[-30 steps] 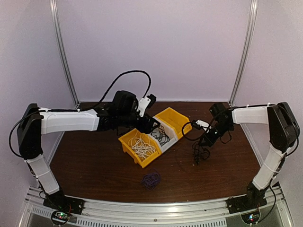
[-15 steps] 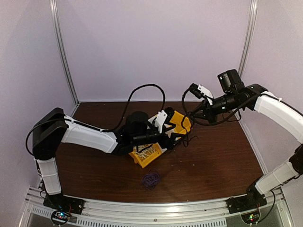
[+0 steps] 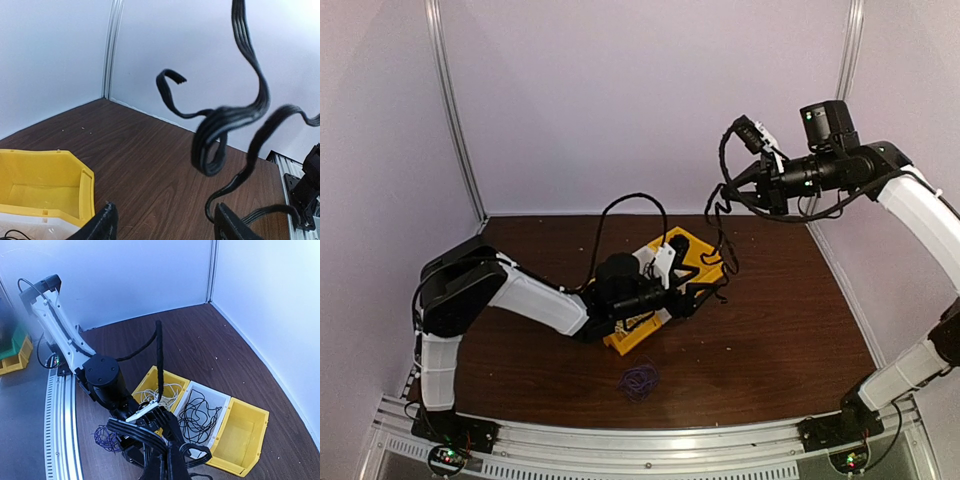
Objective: Untangle the cables
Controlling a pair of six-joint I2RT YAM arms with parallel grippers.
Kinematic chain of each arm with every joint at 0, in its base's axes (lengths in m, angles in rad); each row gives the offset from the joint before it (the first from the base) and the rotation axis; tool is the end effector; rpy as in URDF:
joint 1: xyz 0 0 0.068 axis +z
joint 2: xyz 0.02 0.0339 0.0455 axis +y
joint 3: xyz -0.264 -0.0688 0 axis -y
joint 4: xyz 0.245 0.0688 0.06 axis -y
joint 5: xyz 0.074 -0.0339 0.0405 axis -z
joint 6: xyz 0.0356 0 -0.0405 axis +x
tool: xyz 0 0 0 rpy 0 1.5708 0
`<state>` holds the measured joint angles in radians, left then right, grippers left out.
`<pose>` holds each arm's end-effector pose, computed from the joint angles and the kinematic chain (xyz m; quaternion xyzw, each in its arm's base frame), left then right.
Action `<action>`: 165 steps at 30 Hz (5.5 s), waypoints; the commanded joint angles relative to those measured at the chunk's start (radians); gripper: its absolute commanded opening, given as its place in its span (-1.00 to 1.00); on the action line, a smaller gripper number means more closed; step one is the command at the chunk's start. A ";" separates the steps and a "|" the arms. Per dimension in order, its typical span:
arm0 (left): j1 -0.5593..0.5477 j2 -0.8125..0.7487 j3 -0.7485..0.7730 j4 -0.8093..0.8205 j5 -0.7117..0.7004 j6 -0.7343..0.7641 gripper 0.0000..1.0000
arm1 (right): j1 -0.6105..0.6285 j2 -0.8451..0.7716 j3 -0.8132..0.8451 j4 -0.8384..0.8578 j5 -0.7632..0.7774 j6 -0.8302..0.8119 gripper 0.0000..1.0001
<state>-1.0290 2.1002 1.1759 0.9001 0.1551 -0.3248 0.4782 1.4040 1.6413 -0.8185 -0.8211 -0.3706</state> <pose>0.2314 -0.3952 0.1793 0.2968 0.6510 -0.4794 0.5081 0.2387 0.1531 0.4358 -0.5050 0.6573 0.3741 0.4159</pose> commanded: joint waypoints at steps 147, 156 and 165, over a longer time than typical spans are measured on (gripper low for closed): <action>0.004 -0.971 -0.625 -0.895 -0.556 -0.211 0.71 | 0.051 0.283 -0.398 0.261 0.471 0.013 -0.11; 0.008 -1.141 -0.683 -0.925 -0.579 -0.229 0.57 | 0.340 0.187 -0.448 0.226 0.353 -0.196 -0.21; 0.009 -1.209 -0.711 -0.909 -0.571 -0.251 0.51 | 0.523 0.382 -0.347 0.245 0.349 -0.177 -0.23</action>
<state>-1.0264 0.9154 0.4850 -0.0269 -0.4076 -0.5579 0.9649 1.7317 1.2434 -0.5758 -0.4591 -0.5484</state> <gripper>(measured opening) 0.751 0.377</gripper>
